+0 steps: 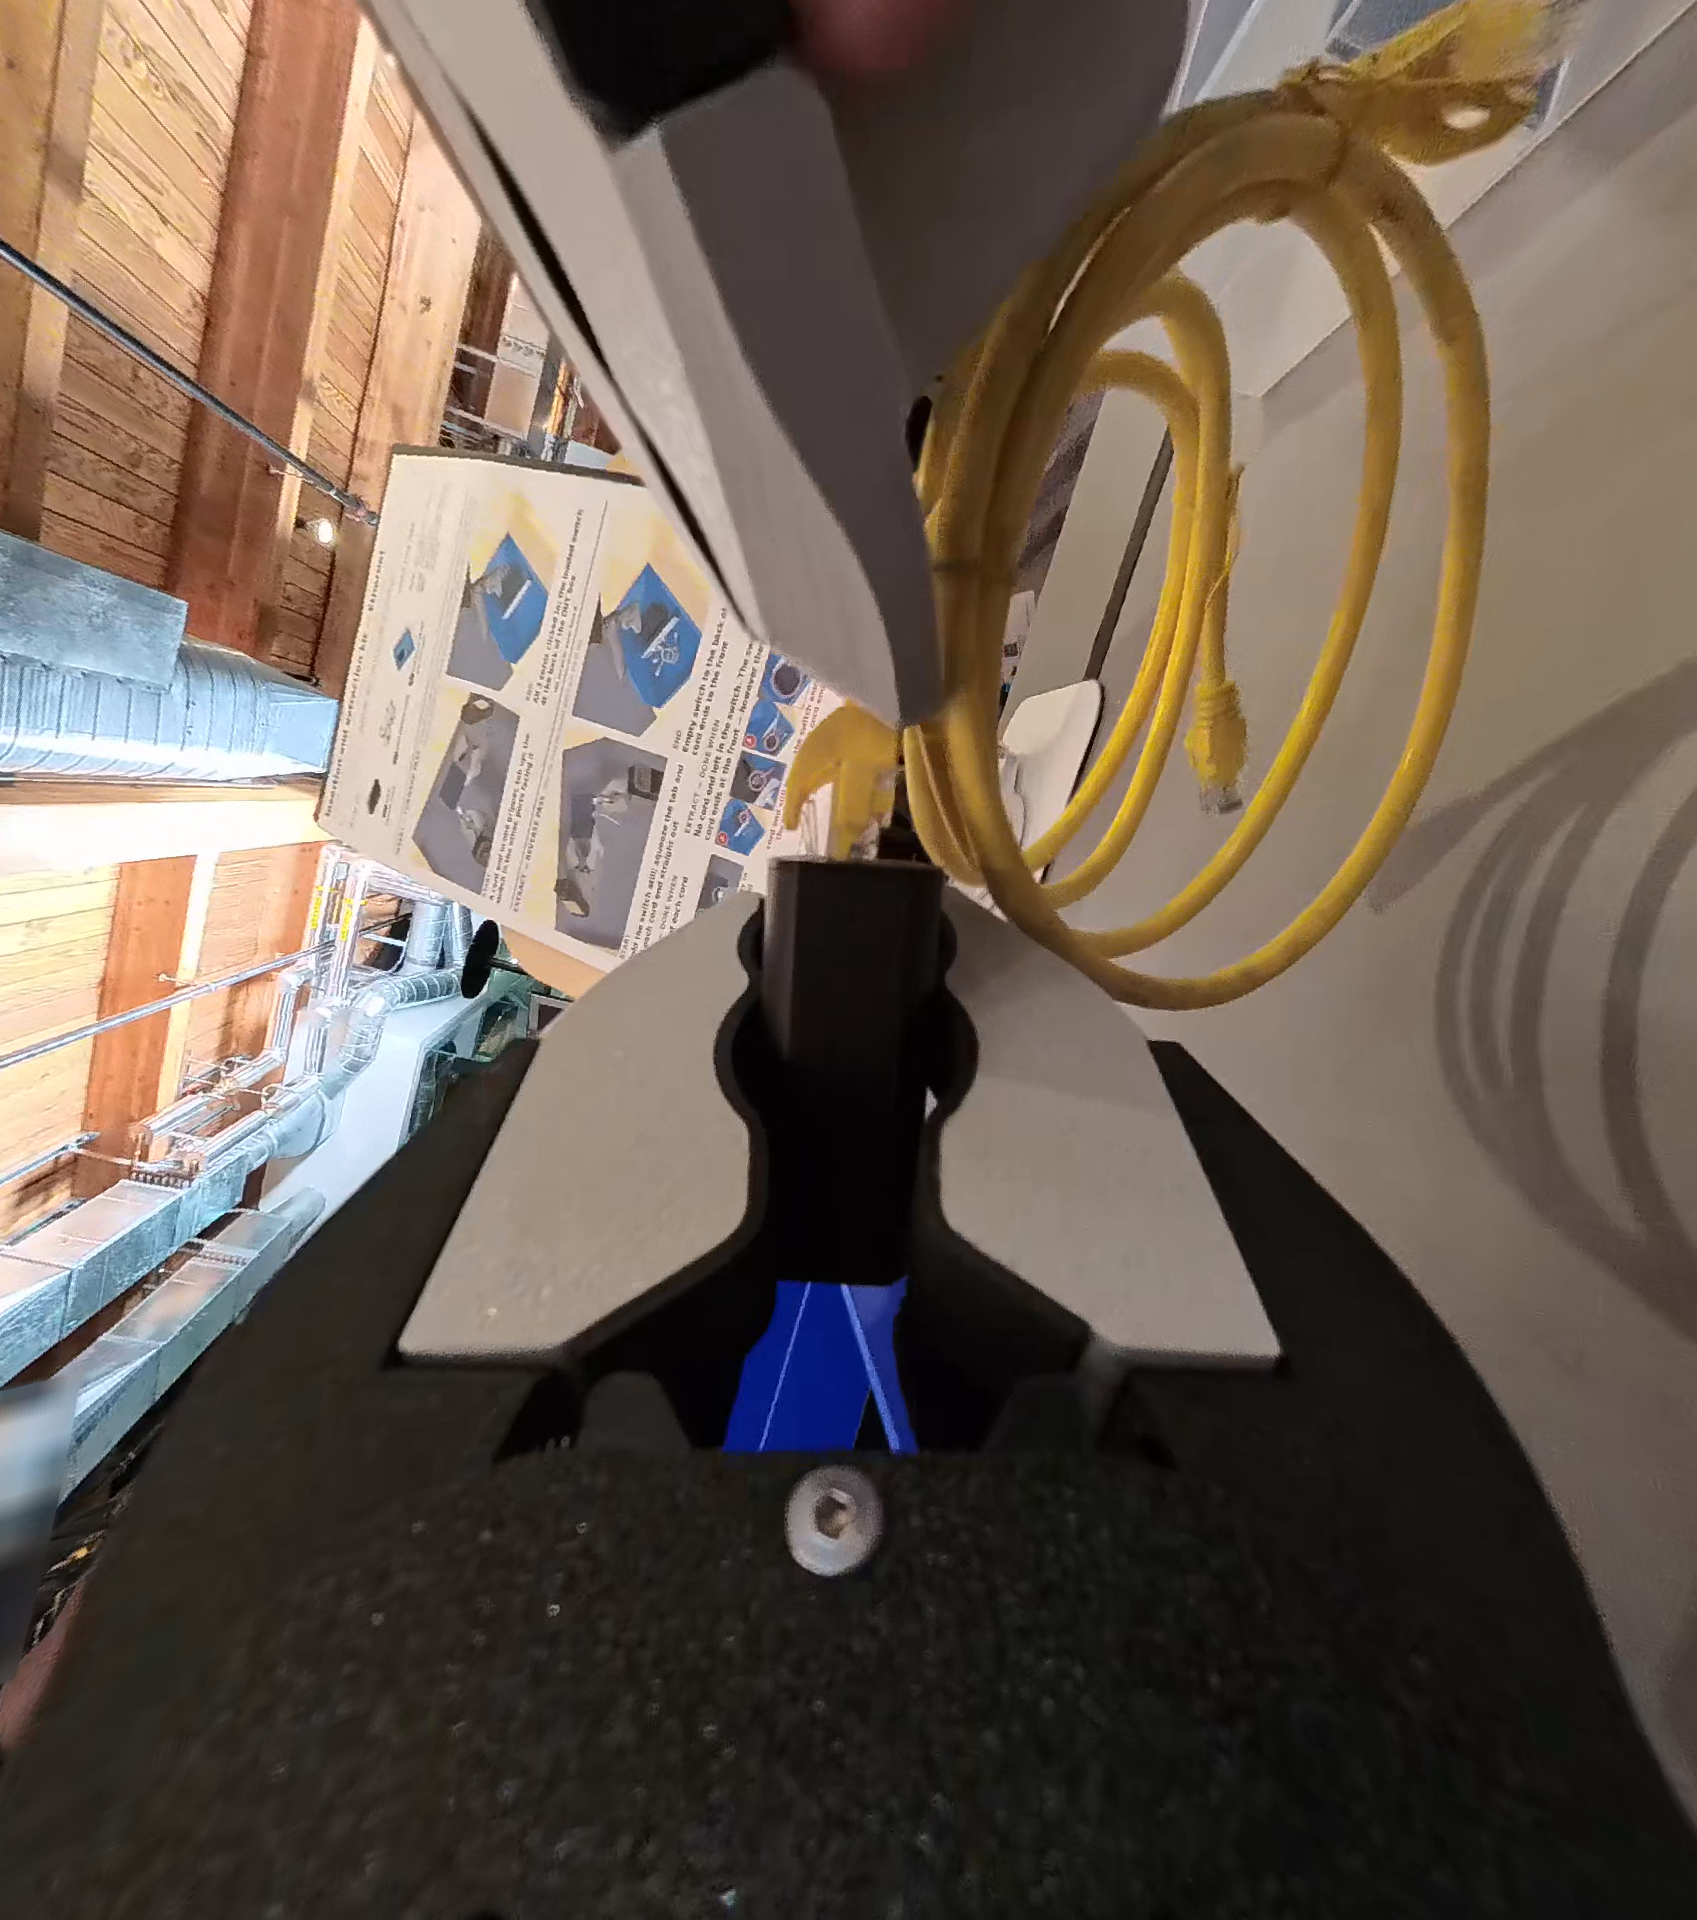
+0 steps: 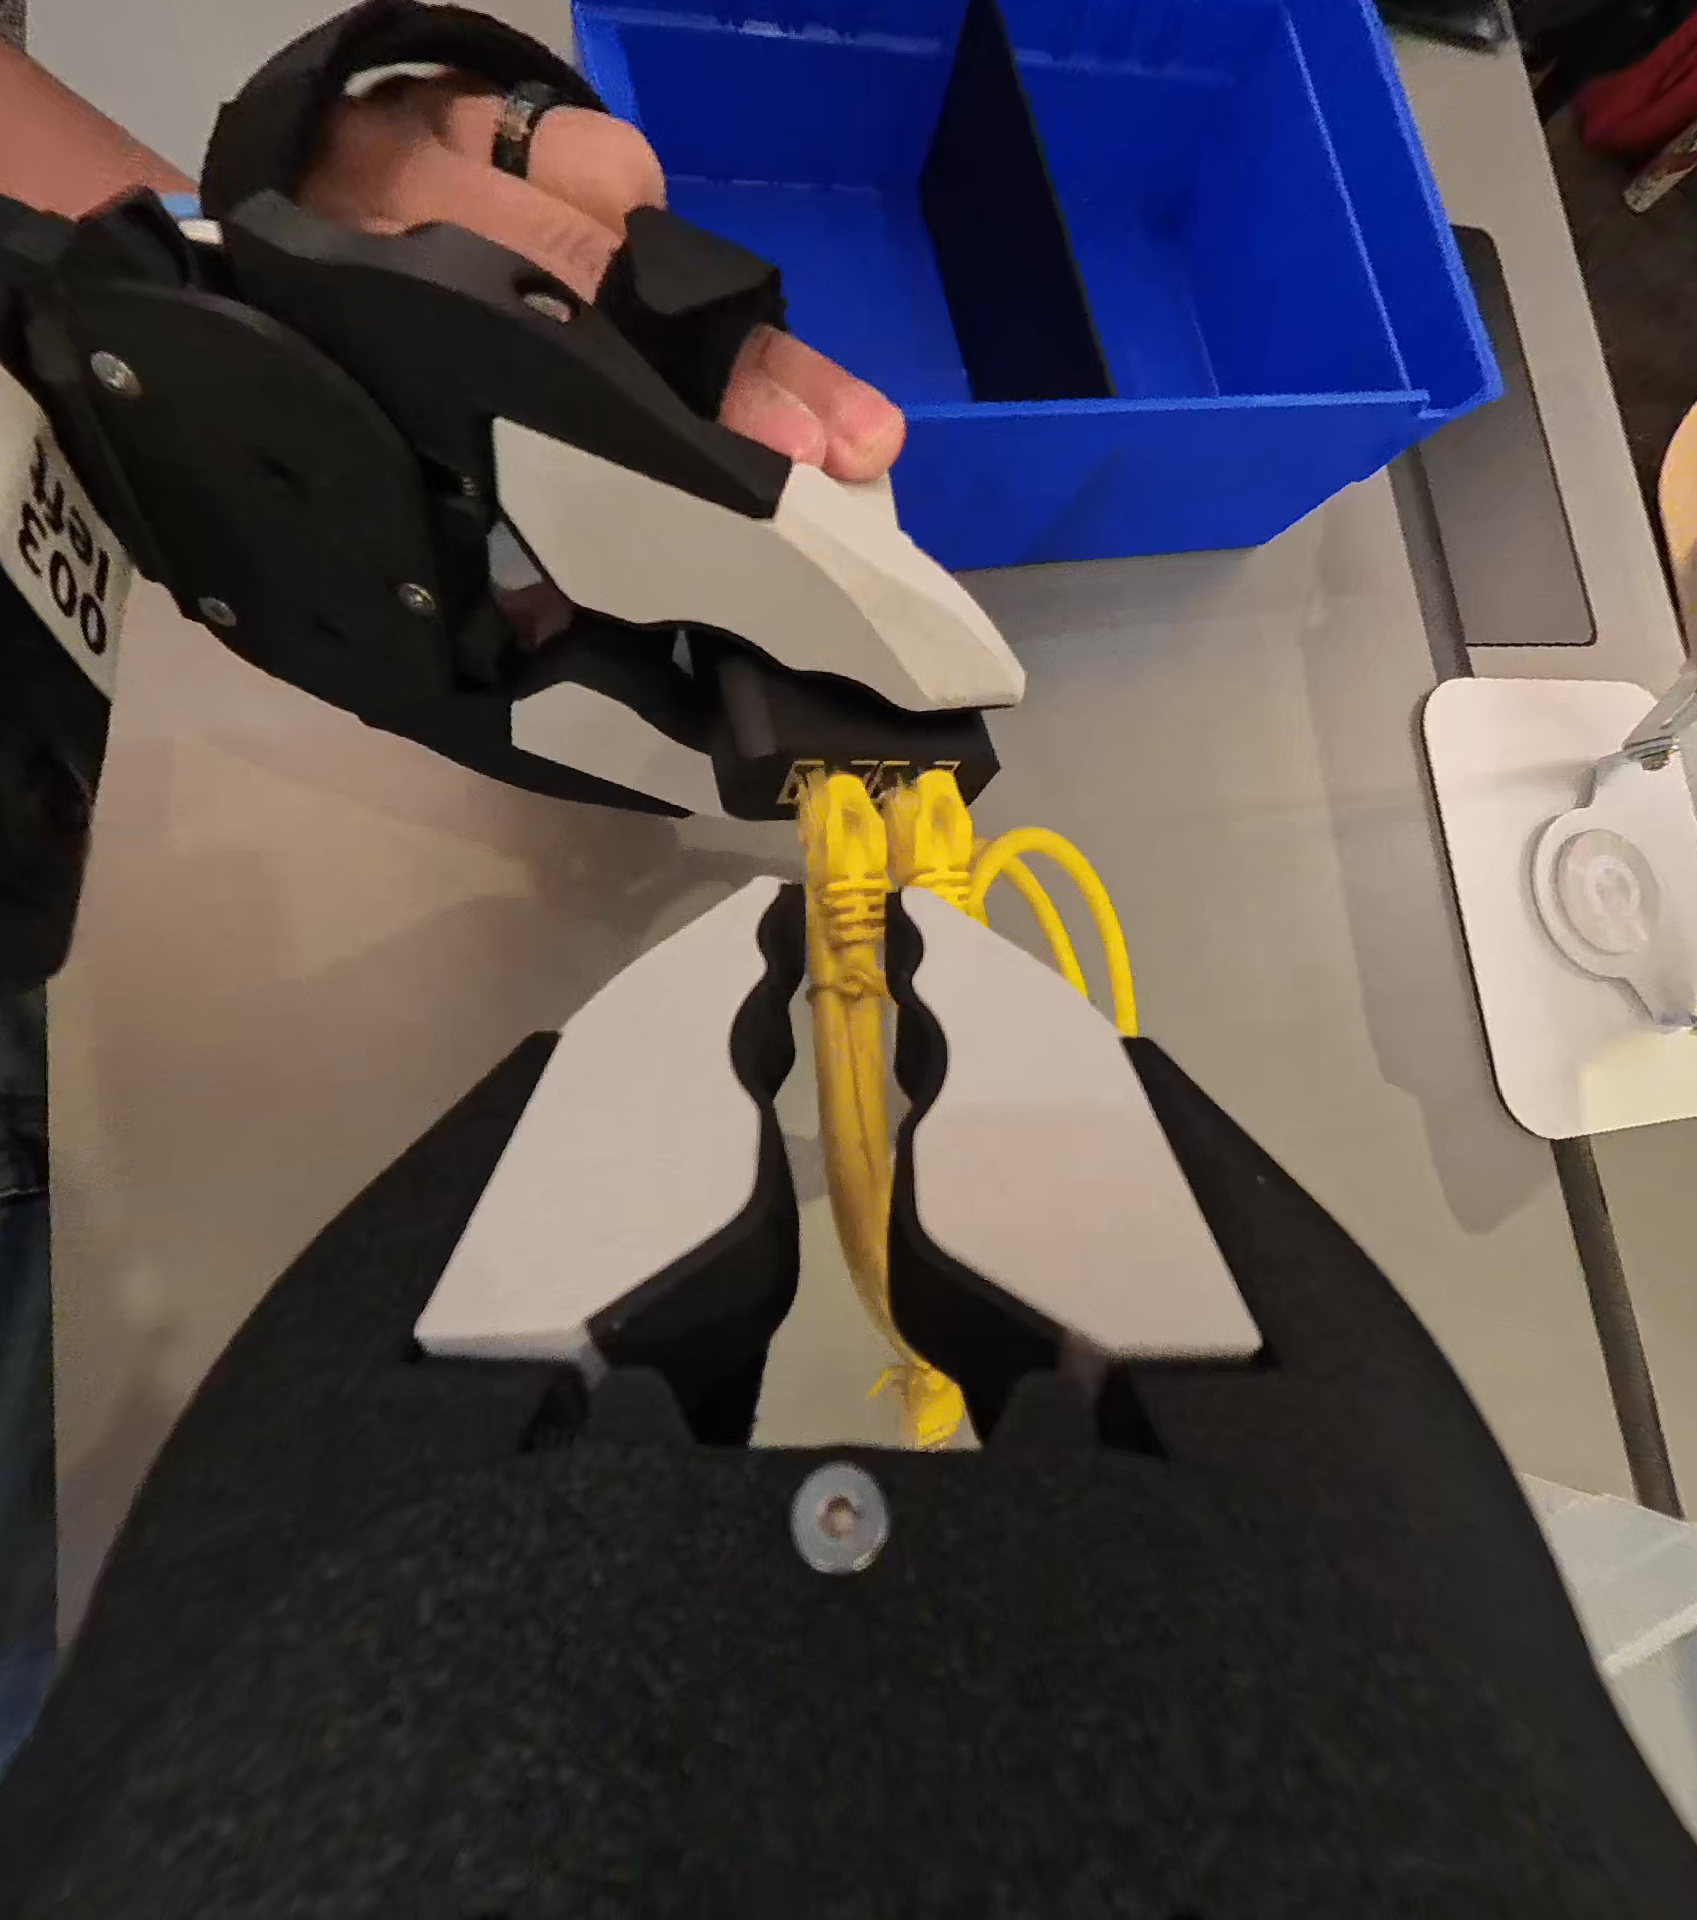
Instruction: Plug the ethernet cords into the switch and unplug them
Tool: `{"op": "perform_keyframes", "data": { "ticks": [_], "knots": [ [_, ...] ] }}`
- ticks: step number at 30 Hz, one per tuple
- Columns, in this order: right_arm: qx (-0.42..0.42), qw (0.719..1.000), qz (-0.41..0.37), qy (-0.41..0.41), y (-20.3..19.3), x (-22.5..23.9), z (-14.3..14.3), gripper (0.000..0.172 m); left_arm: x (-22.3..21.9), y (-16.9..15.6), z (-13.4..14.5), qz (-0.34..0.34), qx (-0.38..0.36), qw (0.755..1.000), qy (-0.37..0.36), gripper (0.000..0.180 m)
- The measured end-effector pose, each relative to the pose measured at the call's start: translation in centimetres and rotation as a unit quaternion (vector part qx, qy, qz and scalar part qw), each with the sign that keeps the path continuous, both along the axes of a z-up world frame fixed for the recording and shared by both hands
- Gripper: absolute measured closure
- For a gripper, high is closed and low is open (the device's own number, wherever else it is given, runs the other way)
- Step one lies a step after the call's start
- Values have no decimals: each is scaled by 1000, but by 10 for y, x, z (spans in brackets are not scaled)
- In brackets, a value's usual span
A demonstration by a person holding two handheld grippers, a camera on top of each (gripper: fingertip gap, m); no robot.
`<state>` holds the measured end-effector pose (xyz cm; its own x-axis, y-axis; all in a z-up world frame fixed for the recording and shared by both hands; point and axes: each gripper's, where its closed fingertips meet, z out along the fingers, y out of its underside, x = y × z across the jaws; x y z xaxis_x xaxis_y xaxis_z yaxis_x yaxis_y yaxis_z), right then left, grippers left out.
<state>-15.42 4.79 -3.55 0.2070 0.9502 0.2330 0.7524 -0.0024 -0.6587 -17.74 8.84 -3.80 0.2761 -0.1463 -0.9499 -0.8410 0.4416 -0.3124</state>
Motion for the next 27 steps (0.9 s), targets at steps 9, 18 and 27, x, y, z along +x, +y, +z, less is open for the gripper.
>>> {"op": "perform_keyframes", "data": {
  "ticks": [9,18,27],
  "knots": [
    [-19,999,13,25,0,4,-1,161,2,3,-6,4,-38,999,-4,154],
    [-22,998,-23,45,6,58,19,162,-31,23,9,52,-39,997,-37,155],
    [60,992,-69,83,-1,133,99,162,-26,16,14,50,-8,998,-35,155]
  ]
}}
